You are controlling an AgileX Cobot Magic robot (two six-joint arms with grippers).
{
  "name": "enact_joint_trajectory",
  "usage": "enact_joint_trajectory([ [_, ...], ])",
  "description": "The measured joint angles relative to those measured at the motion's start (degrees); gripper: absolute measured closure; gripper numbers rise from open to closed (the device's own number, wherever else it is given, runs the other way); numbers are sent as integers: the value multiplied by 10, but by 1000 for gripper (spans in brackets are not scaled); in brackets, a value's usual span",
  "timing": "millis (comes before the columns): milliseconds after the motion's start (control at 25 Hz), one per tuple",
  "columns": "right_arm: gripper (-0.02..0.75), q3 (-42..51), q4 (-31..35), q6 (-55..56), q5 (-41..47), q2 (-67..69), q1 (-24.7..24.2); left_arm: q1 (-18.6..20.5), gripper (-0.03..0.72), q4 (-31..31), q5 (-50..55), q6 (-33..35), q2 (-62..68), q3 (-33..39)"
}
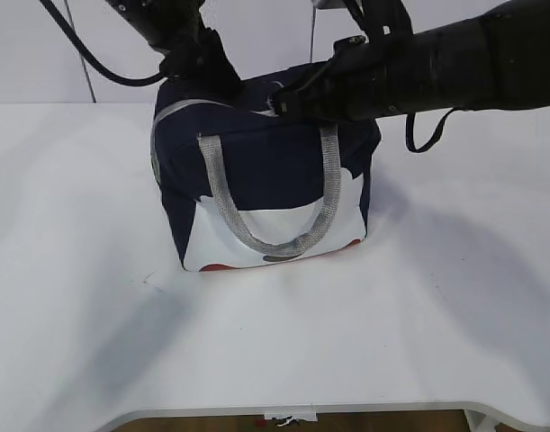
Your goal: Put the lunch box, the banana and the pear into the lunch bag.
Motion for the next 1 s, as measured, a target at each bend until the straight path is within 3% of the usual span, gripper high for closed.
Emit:
enact_joint_trajectory([
  [160,747,0,0,-2,0,0,0,0,283,2,0,0,3,1],
  [280,747,0,0,-2,0,0,0,0,442,12,1,-7,3,1],
  [360,747,0,2,-2,0,0,0,-2,592,23,1,-11,3,1],
  [440,747,0,10,-2,0,0,0,-2,657,30,1,-15,3,1],
  [1000,747,-1,61,-9,-56,0,0,-2,673,48,1,-18,-7,1],
])
